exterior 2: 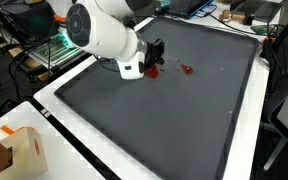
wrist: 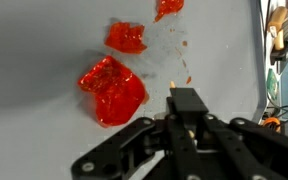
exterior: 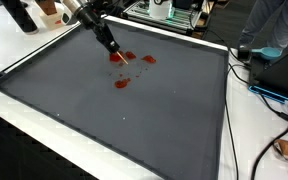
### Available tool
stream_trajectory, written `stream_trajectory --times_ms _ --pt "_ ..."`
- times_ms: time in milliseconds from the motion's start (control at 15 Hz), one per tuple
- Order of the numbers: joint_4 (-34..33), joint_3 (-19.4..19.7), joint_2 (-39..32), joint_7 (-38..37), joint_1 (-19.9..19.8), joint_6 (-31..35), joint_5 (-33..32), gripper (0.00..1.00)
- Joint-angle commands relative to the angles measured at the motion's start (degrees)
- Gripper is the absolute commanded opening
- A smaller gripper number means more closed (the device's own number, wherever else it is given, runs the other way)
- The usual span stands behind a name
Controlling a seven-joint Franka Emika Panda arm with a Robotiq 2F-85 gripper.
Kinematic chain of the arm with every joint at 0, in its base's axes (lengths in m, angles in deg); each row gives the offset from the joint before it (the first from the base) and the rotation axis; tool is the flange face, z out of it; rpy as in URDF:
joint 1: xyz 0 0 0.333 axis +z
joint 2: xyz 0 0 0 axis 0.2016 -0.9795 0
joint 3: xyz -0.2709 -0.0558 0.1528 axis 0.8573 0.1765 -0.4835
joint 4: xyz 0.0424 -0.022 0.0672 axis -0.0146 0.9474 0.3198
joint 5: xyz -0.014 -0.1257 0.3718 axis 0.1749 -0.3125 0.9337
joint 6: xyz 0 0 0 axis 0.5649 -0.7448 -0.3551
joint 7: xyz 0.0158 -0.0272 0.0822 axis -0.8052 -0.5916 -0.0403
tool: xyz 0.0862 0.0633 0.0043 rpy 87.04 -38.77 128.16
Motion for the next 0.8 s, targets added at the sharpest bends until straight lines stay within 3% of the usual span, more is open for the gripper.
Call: stream_trajectory --times_ms 0,733 --pt "-0.29 0.46 -1.41 2.42 -0.61 -1.94 2.46 0.03" --pt "-0.77 1.20 0.43 -0.60 0.13 -5.12 1.66 0.03"
